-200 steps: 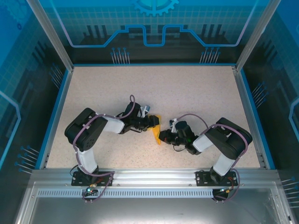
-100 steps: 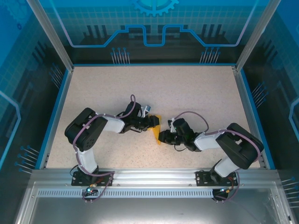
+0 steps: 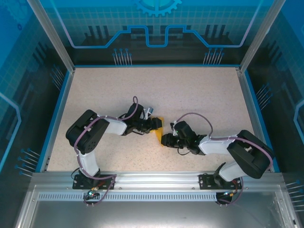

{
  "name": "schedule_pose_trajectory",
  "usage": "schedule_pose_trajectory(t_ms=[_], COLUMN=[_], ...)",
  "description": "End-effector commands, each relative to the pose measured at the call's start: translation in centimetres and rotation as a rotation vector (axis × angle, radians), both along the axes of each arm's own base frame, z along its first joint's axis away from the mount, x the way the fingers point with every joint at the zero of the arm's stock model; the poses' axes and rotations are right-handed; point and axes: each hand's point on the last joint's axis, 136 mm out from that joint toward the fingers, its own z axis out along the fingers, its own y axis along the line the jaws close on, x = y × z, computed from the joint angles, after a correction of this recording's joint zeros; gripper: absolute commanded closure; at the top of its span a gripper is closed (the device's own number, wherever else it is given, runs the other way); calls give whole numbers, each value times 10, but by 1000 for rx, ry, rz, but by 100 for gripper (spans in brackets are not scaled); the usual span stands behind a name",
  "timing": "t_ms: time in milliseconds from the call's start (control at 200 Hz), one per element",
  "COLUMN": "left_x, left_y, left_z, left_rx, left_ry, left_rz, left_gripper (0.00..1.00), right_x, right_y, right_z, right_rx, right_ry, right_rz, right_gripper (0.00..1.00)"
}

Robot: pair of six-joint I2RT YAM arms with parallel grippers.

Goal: Fold a paper plane with a square sheet of paper (pick it up from the middle)
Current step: Fold the wing for the fifth time at the center of the table.

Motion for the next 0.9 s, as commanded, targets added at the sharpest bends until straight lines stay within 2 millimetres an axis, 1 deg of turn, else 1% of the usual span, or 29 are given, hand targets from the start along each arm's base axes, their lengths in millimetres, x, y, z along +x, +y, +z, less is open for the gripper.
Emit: schedule_pose_trajectory(t_ms=[0,160,305,555,695,760,895], left_x=[-20,-20,-20,-20,-20,-20,-19], left_y=[2,2,2,2,2,2,2], left_z=[-25,-25,-25,-26,-26,-26,-24], left_rx=[61,61,62,63,66,67,67], left_ry=[77,80,81,83,85,87,85], left_rz=[-40,-40,-40,-42,-42,-42,-41], left_gripper=[43,43,43,43,43,43,43], right_x=[3,6,9,9,4,-1,-8], right_y=[-4,3,9,17,18,17,16], right_z=[3,5,7,8,0,-7,-17], right_rx=[-30,3,42,73,48,21,-33], right_ry=[-27,-23,-19,-19,0,16,34], right_rz=[-7,7,11,39,72,90,117], right_gripper=[72,72,78,86,91,92,92])
